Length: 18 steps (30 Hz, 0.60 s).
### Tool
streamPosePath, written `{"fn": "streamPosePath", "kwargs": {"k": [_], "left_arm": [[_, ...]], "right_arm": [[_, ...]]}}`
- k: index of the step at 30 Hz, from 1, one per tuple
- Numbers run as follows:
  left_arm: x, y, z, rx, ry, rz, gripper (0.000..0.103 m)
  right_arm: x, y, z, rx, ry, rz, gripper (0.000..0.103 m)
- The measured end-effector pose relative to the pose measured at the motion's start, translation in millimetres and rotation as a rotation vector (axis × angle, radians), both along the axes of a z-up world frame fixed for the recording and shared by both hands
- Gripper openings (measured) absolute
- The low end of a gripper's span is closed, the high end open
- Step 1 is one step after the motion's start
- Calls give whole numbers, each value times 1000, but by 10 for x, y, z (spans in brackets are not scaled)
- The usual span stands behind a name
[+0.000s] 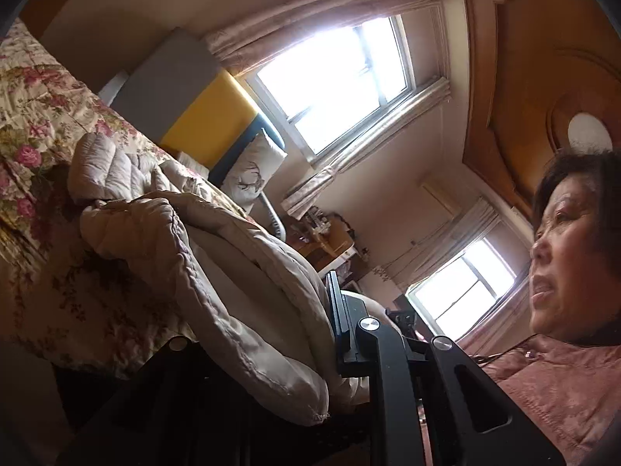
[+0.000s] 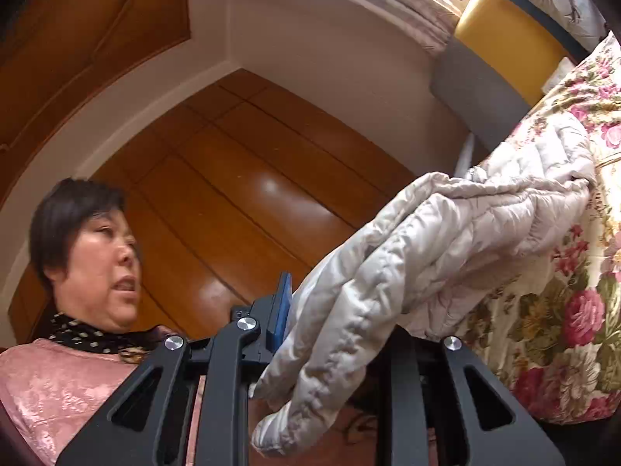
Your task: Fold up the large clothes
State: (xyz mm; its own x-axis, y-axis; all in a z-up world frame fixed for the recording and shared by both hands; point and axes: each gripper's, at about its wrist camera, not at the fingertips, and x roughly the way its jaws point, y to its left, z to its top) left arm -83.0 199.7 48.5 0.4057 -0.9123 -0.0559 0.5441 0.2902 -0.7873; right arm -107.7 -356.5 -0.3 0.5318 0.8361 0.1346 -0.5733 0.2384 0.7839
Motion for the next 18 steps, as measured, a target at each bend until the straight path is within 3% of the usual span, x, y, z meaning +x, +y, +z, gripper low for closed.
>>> {"fn": "streamPosePath", "kwargs": {"k": [3, 6, 14, 18], "left_arm": [[-31, 63, 95, -72, 6, -25, 16], [105, 61, 171, -88, 16, -16, 16], [929, -149, 155, -7, 114, 23, 17], [1297, -327, 55, 91, 108, 59, 17]], "right_arm": [[-116, -38, 75, 59, -37, 33, 22], [-74, -57, 109, 70, -44, 21, 22], [297, -308, -82, 141, 100, -108, 22], [618, -376, -252, 150, 205, -160, 23]]}}
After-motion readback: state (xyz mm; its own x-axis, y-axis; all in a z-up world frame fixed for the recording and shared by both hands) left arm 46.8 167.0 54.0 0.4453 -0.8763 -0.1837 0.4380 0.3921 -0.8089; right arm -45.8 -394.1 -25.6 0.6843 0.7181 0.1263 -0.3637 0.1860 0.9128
